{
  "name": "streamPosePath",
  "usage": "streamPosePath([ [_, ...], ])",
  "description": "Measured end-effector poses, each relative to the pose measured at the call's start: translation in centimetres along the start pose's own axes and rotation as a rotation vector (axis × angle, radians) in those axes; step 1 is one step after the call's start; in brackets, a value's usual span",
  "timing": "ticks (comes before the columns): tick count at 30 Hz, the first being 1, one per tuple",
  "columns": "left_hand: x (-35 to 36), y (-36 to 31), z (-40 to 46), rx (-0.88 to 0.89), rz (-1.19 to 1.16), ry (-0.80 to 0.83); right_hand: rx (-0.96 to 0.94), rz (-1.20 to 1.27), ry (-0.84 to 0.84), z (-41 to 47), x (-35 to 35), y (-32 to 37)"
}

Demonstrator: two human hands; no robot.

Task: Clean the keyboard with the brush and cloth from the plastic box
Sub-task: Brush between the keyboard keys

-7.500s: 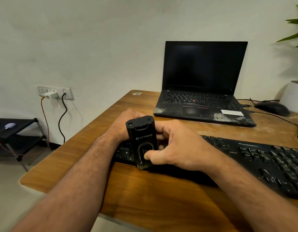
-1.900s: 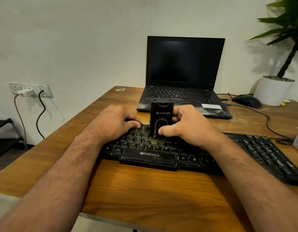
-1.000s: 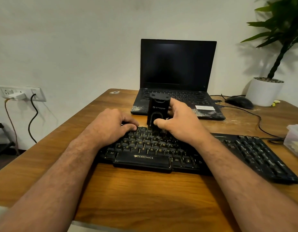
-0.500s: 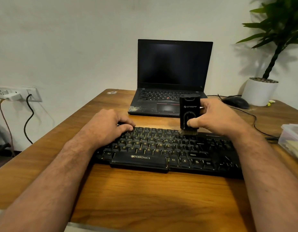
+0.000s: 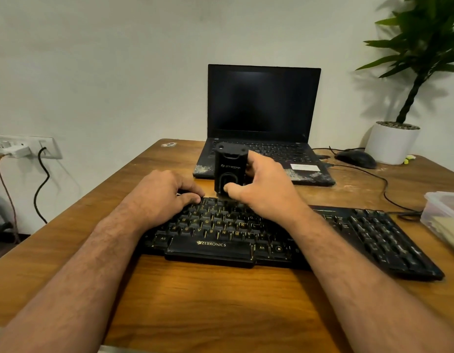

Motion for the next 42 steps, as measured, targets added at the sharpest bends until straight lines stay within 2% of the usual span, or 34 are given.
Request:
streamPosePath([
  [4, 0.0, 0.1, 0.0, 0.007, -0.004, 0.005, 0.054, -0.033, 0.036, 0.3, -0.1, -0.8],
  [13, 0.0, 0.2, 0.0, 0.011, -0.002, 0.012, 0.221, -0.082, 0.006, -1.9, -5.8, -3.6],
  [16, -0.1, 0.2, 0.0, 0.022, 0.006, 0.003, 0.212, -0.054, -0.006, -2.3, -6.0, -3.5],
  [25, 0.0, 0.2, 0.1, 0.051, 0.035, -0.009, 0.071, 0.050, 0.043, -0.4, -0.9, -1.3],
  [29, 0.0, 0.1, 0.2, 0.057, 0.042, -0.006, 0.121, -0.009, -0.015, -0.2, -1.9, -2.0],
  [31, 0.0, 0.2, 0.1, 0.057, 0.044, -0.006, 0.137, 0.047, -0.060, -0.5, -2.8, -2.5],
  [34, 0.0, 0.2, 0.2, 0.037, 0.050, 0.008, 0.131, 0.222, 0.011, -0.9, -2.5, -2.5],
  [36, 0.0, 0.2, 0.2, 0.034, 0.050, 0.011, 0.144, 0.172, 0.034, -0.7, -1.7, -2.4],
  [39, 0.0, 0.2, 0.1, 0.035, 0.036, 0.012, 0.167, 0.090, -0.054, -0.1, -1.6, -2.2],
  [42, 0.0, 0.3, 0.1, 0.031, 0.031, 0.012, 0.139, 0.167, -0.011, -0.1, -1.7, -2.2],
])
Point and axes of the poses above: each hand's wrist, its own z-axis towards the middle knuckle, its own x-axis out of the palm, y = z × x, the point moved 3 cm from there along z, towards the middle knuckle, and after that the axes turned 11 degrees about y, right-handed, at the moved point
